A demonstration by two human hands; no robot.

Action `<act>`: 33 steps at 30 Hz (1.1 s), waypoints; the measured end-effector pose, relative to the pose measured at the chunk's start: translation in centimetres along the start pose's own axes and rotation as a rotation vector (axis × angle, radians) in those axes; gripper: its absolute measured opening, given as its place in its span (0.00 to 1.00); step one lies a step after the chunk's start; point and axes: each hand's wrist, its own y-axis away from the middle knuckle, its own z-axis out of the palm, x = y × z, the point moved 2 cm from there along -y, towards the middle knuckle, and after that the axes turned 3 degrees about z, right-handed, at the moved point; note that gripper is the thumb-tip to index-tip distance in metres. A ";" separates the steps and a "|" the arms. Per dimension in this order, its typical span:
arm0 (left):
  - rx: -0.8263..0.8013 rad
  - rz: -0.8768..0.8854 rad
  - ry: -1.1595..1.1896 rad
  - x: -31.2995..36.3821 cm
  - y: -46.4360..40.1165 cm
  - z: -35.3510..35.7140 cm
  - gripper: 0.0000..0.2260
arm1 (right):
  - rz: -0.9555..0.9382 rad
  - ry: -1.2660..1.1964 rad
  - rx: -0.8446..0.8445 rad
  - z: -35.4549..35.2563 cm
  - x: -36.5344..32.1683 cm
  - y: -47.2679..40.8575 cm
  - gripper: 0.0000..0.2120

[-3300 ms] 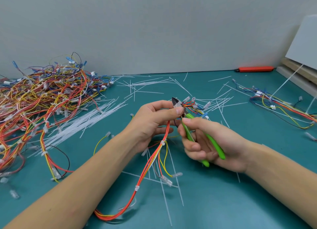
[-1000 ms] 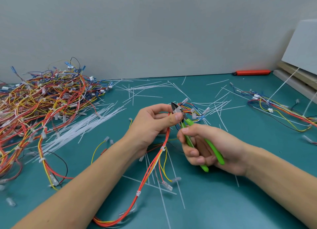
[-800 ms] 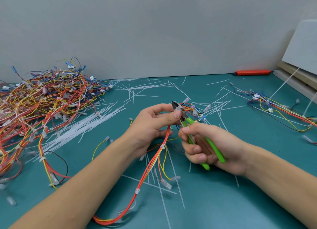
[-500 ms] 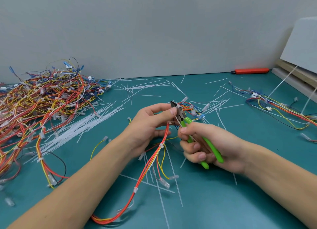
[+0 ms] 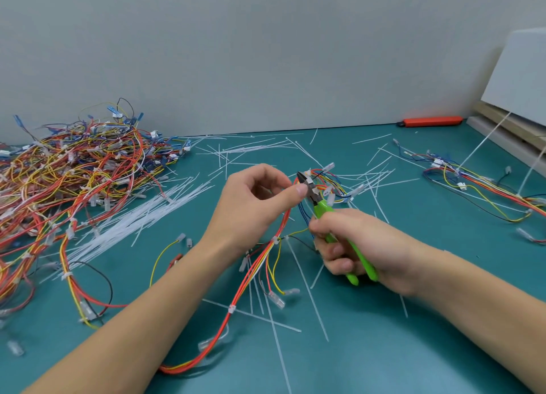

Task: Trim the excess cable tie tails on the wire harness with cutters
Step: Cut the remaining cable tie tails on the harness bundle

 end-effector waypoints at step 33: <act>0.128 0.228 -0.314 -0.1 0.8 1.1 0.03 | 0.024 0.097 0.007 -0.9 -0.8 0.4 0.12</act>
